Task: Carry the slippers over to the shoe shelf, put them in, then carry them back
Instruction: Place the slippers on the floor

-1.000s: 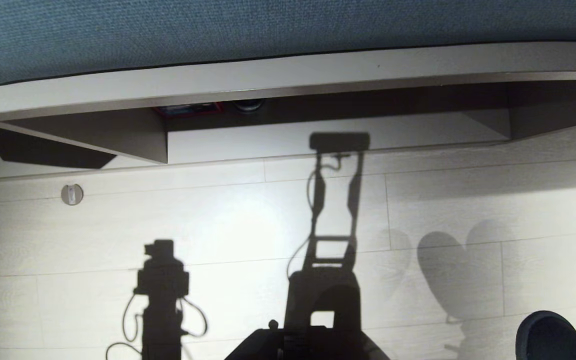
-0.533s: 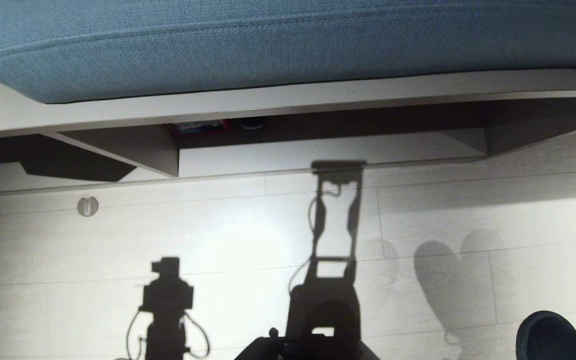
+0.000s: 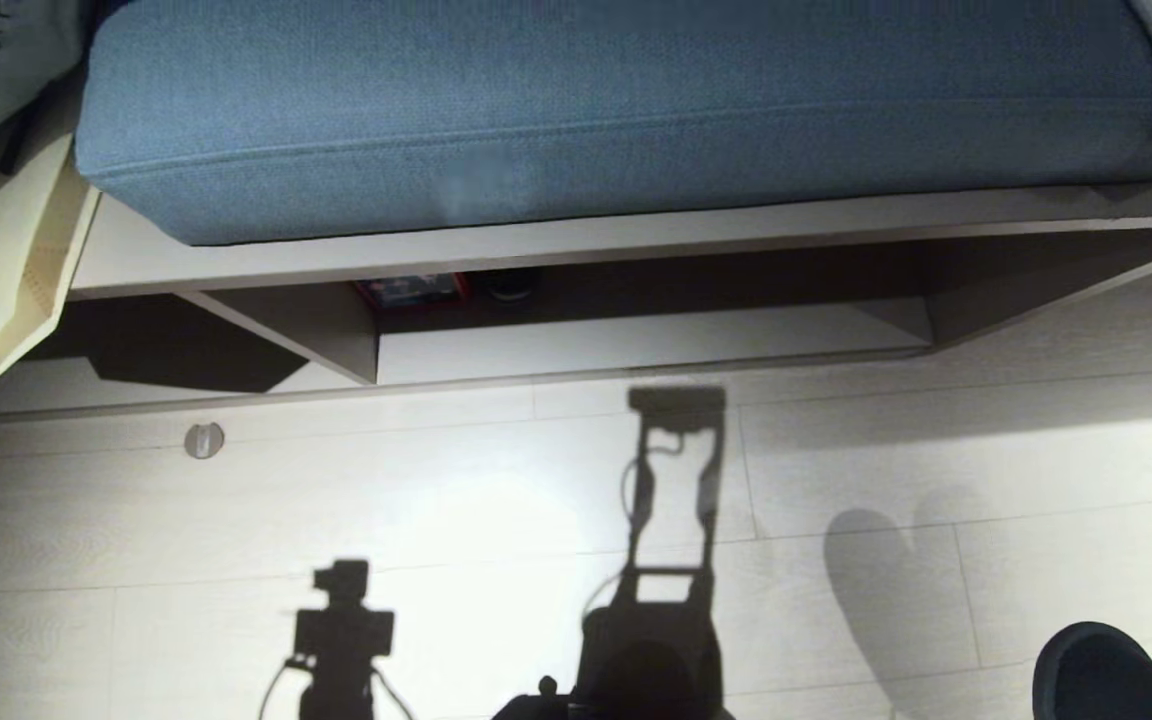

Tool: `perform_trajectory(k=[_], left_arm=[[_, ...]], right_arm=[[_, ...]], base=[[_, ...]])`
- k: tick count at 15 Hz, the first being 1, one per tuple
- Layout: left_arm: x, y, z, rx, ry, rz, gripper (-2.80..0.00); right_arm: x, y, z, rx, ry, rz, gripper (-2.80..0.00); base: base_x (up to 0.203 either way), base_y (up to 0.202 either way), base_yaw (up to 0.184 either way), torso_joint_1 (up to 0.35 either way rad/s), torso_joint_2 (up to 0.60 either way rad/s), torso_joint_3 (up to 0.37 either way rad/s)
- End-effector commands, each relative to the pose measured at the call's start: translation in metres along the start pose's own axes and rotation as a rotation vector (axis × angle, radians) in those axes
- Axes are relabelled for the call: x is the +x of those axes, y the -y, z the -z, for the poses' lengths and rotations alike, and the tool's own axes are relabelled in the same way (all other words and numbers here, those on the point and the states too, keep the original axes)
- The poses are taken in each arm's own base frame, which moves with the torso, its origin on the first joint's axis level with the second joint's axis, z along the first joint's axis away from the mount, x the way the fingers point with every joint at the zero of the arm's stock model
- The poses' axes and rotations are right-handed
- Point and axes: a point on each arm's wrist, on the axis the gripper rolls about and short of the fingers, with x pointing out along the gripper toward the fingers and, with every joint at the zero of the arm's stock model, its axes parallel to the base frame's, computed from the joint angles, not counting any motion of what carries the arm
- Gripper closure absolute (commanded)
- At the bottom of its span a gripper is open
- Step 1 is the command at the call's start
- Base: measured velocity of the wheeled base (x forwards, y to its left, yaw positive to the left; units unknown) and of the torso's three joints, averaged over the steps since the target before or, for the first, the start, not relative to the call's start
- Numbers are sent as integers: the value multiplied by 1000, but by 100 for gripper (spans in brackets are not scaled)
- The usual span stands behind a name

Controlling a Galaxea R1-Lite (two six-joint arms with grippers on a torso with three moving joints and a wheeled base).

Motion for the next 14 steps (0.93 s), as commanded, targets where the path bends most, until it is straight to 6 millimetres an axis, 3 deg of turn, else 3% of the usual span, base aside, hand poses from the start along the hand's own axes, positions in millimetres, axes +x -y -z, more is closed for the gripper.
perform_trajectory(k=[1,14], left_arm=[[0,0,0,0,0,0,0],[0,0,0,0,0,0,0]], right_arm=[[0,0,0,-1,-2,0,0],[0,0,0,0,-2,0,0]], base=[[0,0,0,2,6,202],[0,0,0,4,3,204]])
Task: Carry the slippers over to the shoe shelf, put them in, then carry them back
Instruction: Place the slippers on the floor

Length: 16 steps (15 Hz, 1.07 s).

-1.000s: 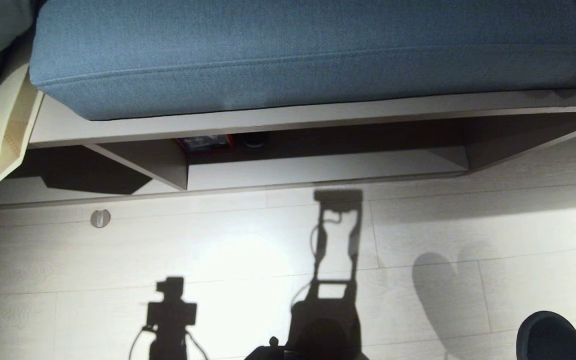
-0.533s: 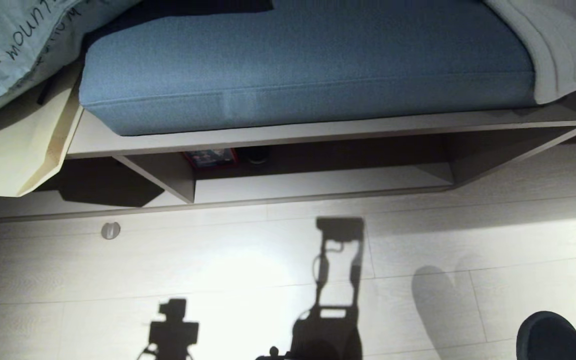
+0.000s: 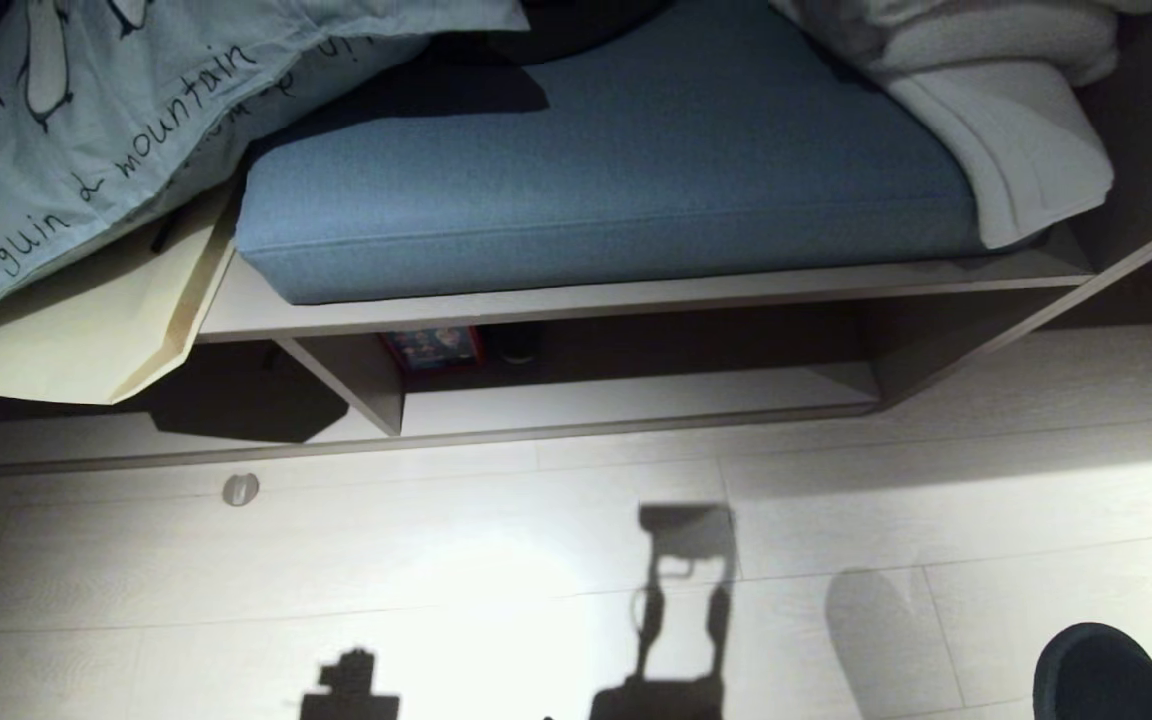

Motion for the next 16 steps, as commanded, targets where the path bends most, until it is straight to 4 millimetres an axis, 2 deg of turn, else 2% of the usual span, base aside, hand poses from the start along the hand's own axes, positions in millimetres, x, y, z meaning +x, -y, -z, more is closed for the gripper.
perform_trajectory(k=[1,16], left_arm=[[0,0,0,0,-2,0,0],[0,0,0,0,-1,0,0]], right_arm=[[0,0,0,-1,-2,0,0],[0,0,0,0,-2,0,0]], base=[[0,0,0,-2,2,198],[0,0,0,3,2,202]])
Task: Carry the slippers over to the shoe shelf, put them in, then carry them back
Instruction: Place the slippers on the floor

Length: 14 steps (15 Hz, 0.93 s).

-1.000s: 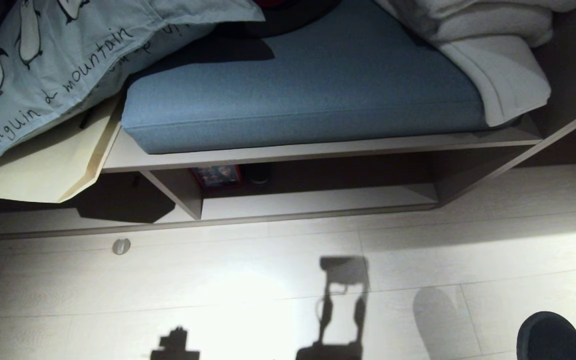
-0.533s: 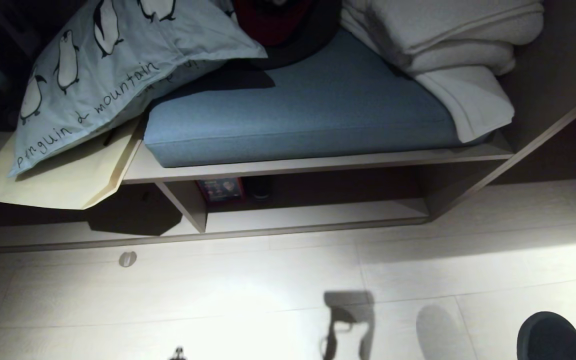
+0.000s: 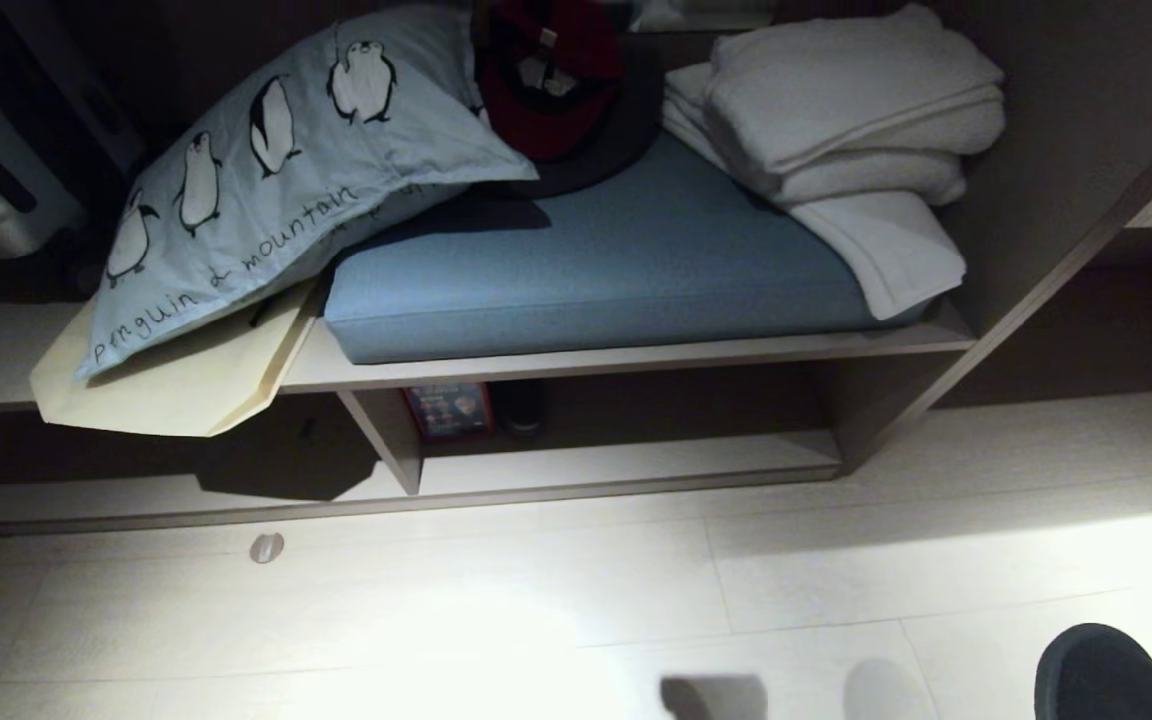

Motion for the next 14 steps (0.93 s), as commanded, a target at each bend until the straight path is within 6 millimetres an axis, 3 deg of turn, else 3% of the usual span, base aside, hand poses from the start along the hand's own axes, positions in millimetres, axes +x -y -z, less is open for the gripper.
perform_trajectory(k=[1,14], left_arm=[[0,0,0,0,0,0,0],[0,0,0,0,1,0,0]], right_arm=[[0,0,0,0,-1,0,0],[0,0,0,0,-1,0,0]], base=[[0,0,0,1,5,198],[0,0,0,3,4,200]])
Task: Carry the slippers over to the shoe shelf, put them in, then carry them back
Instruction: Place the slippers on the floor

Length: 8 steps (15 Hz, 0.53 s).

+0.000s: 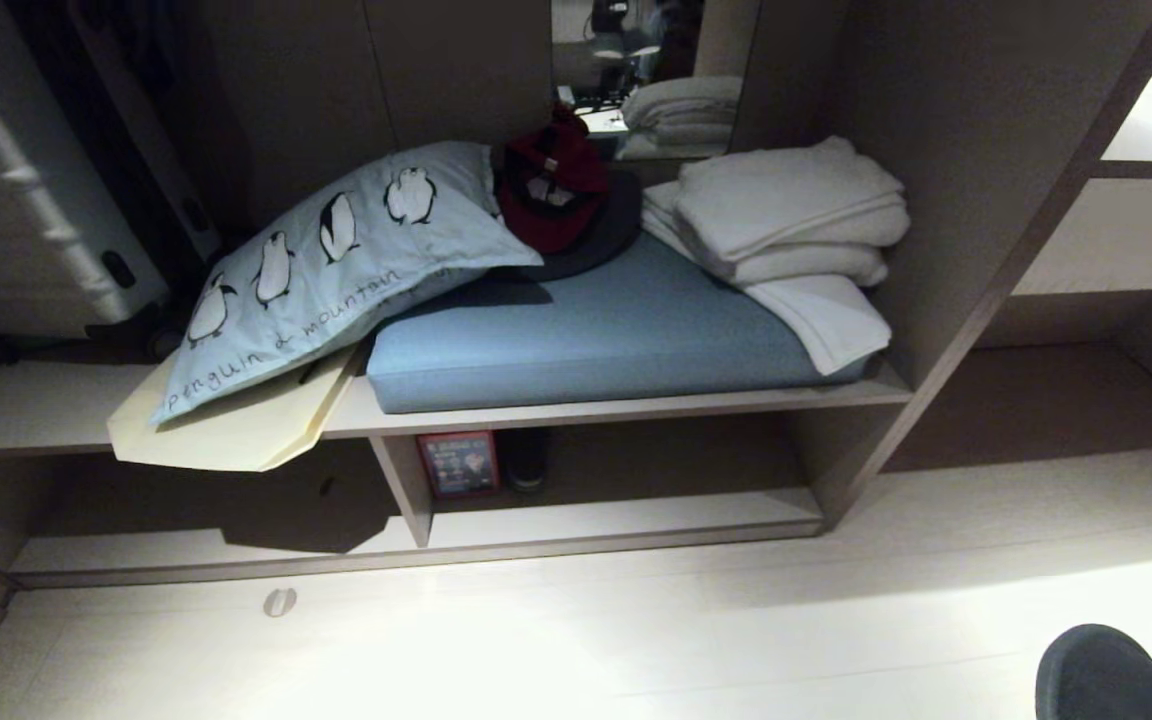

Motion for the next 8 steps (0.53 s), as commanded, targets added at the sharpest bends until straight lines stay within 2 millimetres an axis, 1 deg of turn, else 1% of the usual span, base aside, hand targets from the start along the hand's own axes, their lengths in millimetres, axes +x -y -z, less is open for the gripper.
perform_trajectory(k=[1,8], left_arm=[[0,0,0,0,-1,-1,0],[0,0,0,0,-1,-1,0]], right_arm=[[0,0,0,0,-1,0,0],[0,0,0,0,-1,0,0]], base=[[0,0,0,0,2,205],[0,0,0,2,1,201]])
